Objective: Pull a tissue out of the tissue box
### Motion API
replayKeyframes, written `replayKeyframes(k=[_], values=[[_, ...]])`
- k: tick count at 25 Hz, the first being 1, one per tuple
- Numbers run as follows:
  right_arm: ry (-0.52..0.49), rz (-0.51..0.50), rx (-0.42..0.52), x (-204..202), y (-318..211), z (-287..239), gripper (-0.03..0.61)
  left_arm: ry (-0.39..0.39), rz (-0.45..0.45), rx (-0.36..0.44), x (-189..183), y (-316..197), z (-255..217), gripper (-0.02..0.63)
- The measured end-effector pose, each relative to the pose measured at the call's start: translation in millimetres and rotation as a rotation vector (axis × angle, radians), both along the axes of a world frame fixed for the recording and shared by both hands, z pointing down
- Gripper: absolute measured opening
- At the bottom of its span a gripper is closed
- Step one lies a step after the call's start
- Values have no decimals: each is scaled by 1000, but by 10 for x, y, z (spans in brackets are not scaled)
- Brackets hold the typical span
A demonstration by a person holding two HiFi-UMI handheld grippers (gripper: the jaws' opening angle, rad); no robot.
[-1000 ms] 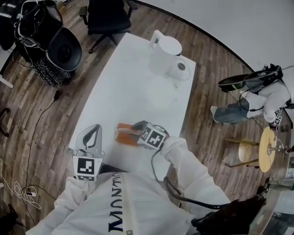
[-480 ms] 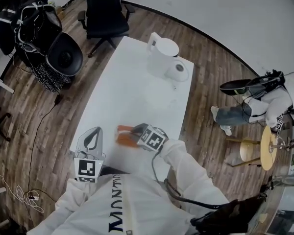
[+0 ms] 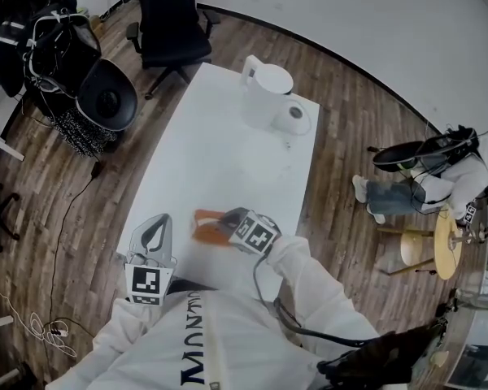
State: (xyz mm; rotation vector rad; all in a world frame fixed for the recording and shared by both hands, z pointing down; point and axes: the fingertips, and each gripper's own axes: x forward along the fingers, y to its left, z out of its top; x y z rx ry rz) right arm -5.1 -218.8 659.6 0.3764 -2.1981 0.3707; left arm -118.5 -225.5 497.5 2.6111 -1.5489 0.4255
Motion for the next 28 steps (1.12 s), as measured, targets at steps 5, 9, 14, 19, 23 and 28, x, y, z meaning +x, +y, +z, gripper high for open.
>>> replayKeyframes(k=[5, 9, 14, 19, 23, 28], values=[[-13, 28, 11, 57, 18, -54, 3, -2, 10, -4, 57, 21, 11, -3], [-39, 50, 26, 46, 23, -148, 3, -5, 16, -10, 66, 13, 27, -2], [-68, 68, 39, 37, 48, -238, 3, -8, 28, -17, 104, 14, 65, -3], [-86, 79, 51, 26, 37, -329, 3, -27, 43, -62, 132, -3, 275, -2], [-88, 86, 57, 28, 54, -367, 3, -53, 78, -120, 218, 38, 606, -2], [-89, 90, 65, 44, 52, -428, 3, -72, 136, -186, 408, 53, 984, -2]])
